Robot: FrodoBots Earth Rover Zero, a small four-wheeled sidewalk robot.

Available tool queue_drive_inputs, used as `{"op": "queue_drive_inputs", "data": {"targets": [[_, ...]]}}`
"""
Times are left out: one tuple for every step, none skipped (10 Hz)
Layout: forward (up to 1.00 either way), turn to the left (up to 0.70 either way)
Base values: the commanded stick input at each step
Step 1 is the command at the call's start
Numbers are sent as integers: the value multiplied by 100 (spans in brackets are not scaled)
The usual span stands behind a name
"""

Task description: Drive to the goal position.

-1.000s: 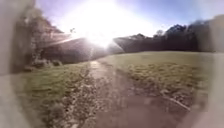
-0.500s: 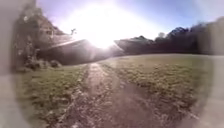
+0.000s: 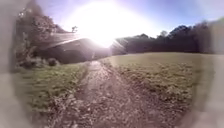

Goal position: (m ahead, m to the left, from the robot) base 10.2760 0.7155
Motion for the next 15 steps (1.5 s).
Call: {"op": "queue_drive_inputs", "data": {"targets": [[85, 34], [85, 34], [85, 34], [85, 34], [85, 34], [85, 11], [85, 0], [85, 0], [85, 0], [85, 0], [85, 0], [85, 0], [85, 0], [85, -5], [85, -25]]}}
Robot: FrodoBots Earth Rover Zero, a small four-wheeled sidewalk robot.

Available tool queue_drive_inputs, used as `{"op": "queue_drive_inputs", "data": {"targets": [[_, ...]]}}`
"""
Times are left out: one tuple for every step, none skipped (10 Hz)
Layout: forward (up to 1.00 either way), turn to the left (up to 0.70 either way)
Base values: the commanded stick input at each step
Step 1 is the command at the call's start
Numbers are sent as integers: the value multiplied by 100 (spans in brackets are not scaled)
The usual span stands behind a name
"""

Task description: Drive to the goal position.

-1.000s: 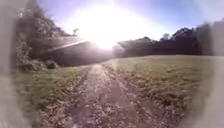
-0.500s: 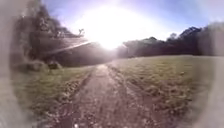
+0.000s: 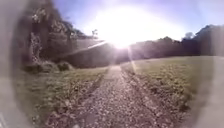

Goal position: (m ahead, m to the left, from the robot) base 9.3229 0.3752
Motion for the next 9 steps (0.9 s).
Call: {"op": "queue_drive_inputs", "data": {"targets": [[85, -32], [85, -14], [85, 0], [85, 0], [85, 0], [85, 0], [85, 0], [85, -12], [85, -34]]}}
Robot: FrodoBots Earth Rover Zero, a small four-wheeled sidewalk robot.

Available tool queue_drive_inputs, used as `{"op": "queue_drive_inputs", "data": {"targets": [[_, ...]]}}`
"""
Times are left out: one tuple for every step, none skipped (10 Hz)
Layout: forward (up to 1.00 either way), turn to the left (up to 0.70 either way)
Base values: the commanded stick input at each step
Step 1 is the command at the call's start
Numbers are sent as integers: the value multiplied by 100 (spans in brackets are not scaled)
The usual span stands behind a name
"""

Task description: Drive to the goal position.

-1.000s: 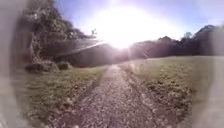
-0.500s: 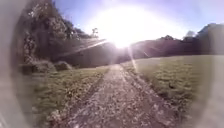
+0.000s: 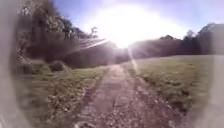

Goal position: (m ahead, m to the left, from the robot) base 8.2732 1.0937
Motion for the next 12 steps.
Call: {"op": "queue_drive_inputs", "data": {"targets": [[85, -34], [85, -27], [85, -7], [85, 0], [85, 1], [85, 23], [85, 34], [85, 0], [85, 0], [85, 0], [85, 0], [85, 0]]}}
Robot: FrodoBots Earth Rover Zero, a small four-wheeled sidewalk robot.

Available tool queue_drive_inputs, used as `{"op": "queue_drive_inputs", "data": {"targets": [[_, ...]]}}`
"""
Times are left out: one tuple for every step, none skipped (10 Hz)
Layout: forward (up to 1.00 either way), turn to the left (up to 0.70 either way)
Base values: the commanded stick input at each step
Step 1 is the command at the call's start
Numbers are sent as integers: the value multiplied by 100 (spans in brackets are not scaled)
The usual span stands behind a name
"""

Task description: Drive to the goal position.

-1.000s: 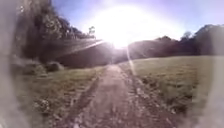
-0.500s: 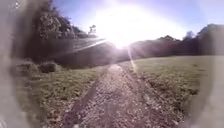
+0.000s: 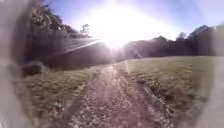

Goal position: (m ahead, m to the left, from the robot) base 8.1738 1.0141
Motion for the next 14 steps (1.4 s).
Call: {"op": "queue_drive_inputs", "data": {"targets": [[85, 0], [85, 0], [85, 0], [85, 0], [85, 0], [85, 0], [85, 0], [85, 0], [85, 0], [85, 0], [85, 0], [85, -10], [85, -26], [85, -33]]}}
